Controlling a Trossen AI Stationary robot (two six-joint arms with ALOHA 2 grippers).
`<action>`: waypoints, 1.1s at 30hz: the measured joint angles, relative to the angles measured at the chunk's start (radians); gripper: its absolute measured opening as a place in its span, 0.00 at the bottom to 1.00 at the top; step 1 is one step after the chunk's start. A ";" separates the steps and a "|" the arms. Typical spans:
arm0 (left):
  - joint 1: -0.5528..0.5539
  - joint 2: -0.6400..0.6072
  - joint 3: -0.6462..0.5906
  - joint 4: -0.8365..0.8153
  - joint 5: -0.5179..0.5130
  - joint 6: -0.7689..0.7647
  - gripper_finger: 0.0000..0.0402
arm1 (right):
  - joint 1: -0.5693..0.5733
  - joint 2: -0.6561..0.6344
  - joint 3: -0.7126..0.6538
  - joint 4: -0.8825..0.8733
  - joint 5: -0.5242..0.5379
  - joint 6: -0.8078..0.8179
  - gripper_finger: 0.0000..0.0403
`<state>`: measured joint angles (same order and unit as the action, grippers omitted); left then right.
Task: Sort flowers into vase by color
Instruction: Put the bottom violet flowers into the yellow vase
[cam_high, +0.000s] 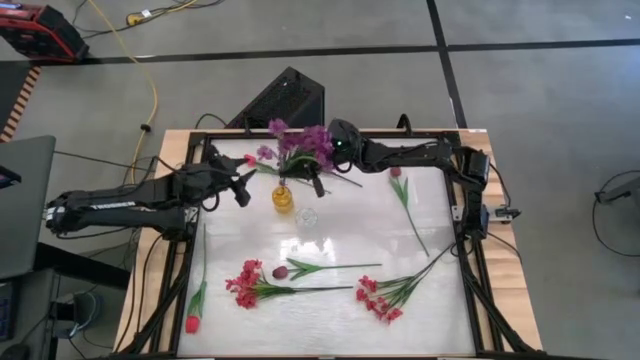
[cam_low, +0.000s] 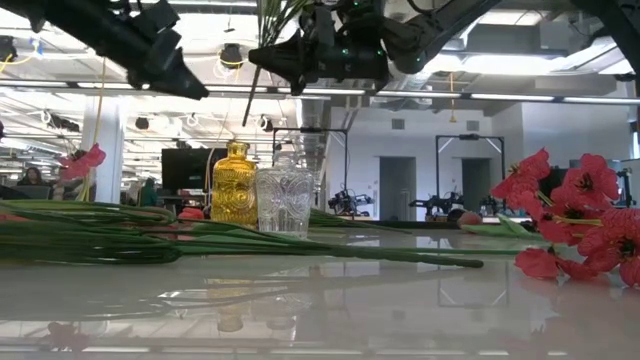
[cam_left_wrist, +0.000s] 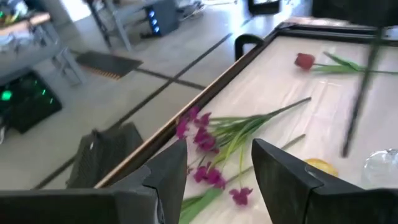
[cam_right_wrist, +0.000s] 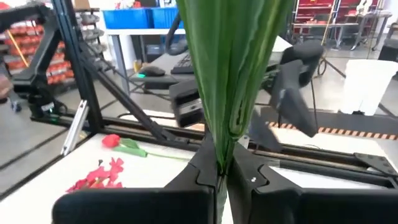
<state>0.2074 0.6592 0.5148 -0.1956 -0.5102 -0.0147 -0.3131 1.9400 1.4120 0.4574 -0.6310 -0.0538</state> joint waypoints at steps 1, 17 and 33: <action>0.000 -0.002 0.000 -0.012 0.000 -0.015 0.42 | 0.010 0.001 0.000 -0.014 0.015 -0.012 0.09; 0.000 0.094 0.000 -0.008 0.009 -0.051 0.43 | 0.084 0.005 0.000 -0.057 0.193 -0.131 0.09; 0.000 0.098 0.000 0.000 0.009 -0.045 0.43 | 0.049 0.027 0.000 -0.023 0.191 -0.091 0.10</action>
<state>0.2073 0.7575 0.5144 -0.1954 -0.5011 -0.0599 -0.2639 1.9669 1.4120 0.4346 -0.4396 -0.1450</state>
